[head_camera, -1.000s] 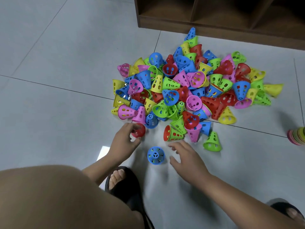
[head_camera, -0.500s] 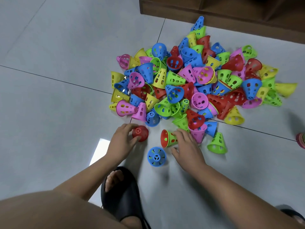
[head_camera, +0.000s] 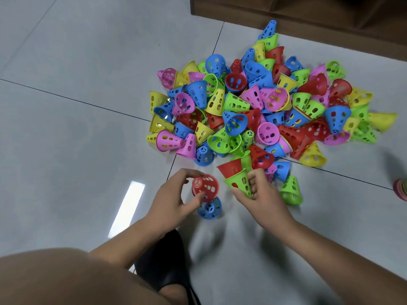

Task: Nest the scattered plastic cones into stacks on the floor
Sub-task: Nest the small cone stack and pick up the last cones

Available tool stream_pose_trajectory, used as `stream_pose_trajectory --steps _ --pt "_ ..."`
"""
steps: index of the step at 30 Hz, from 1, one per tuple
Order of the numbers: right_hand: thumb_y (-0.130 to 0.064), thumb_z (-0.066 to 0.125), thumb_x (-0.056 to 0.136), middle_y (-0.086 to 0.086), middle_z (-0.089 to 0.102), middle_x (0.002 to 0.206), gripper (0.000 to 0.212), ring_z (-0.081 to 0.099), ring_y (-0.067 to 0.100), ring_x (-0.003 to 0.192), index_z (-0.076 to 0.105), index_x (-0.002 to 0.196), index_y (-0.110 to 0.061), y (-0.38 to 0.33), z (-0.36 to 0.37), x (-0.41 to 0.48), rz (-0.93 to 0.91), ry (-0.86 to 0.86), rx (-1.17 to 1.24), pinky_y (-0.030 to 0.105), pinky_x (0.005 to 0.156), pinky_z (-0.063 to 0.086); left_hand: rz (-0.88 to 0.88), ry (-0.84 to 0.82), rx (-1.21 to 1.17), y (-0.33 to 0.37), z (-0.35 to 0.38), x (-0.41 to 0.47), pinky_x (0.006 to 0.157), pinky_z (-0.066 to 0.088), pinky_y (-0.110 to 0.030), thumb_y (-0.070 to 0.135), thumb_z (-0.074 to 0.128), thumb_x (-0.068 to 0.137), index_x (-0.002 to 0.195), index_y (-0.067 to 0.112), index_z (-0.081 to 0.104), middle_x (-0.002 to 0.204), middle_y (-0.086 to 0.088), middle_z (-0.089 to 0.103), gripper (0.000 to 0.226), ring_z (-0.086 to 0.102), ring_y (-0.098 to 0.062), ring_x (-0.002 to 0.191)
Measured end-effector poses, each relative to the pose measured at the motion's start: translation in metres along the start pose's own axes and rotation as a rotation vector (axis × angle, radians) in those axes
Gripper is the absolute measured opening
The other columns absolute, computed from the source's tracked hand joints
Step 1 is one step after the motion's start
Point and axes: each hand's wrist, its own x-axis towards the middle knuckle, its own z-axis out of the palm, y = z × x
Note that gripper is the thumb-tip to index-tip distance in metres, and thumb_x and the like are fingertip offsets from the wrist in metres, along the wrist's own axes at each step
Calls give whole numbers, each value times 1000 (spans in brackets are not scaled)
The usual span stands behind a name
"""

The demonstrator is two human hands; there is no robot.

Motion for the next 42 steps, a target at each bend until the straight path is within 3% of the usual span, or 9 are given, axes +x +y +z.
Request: stream_pose_trajectory --steps 6,12,16,23,26,30,34,38,42 --pt "-47 84 86 -20 56 86 44 57 9 74 46 101 -30 1 -36 -13 -89 -144 -92 21 60 45 26 -52 1 2 9 -11 98 51 -28 37 75 91 129 31 62 128 19 67 41 64 -8 117" --pt "-55 81 83 -4 53 80 49 53 17 71 45 101 -27 3 -31 -11 -58 -146 -126 45 66 52 80 -21 -20 8 15 -17 100 51 -25 38 74 89 132 32 59 131 16 65 45 63 -6 119" --pt "-54 84 80 -7 50 74 50 49 15 66 45 97 -27 -5 -29 -15 -58 -94 -63 39 62 49 143 26 -6 6 14 -25 100 52 -28 32 74 90 133 29 57 132 12 63 46 63 -7 119" --pt "-43 87 81 -3 56 72 47 51 12 61 45 97 -31 -20 -42 -31 -127 -93 34 33 55 46 265 -96 120 -1 31 -33 101 52 -34 23 79 88 131 18 63 133 11 62 46 62 -15 119" --pt "-48 87 79 -4 58 76 50 55 18 64 43 97 -34 -22 -44 -37 -174 -137 -21 38 56 49 267 -154 184 -17 41 -31 100 52 -40 25 76 93 133 16 63 135 5 63 43 61 -20 121" --pt "-65 79 75 -11 59 84 59 59 15 66 38 107 -40 -22 -35 -40 -200 -217 -138 41 57 52 163 -224 194 -40 51 -25 102 53 -41 30 78 89 143 25 55 141 9 55 59 56 -17 129" --pt "-70 70 81 -16 55 71 54 64 15 68 42 113 -36 -28 -21 -35 -274 -248 -306 36 57 50 128 -222 118 -43 53 -10 103 53 -38 37 79 91 144 28 53 140 9 52 60 57 -13 128" --pt "-62 68 85 -8 65 94 48 68 24 81 56 116 -28 -35 -1 -16 -401 -106 -455 38 58 51 105 -151 70 -44 52 14 98 56 -36 38 85 89 139 26 59 131 8 57 58 62 -10 118" --pt "-55 69 86 -6 59 106 41 66 26 91 60 118 -30 -42 16 11 -368 -44 -450 43 66 56 72 -125 65 -51 47 33 94 58 -40 39 85 85 137 25 58 127 8 58 60 63 -10 110"
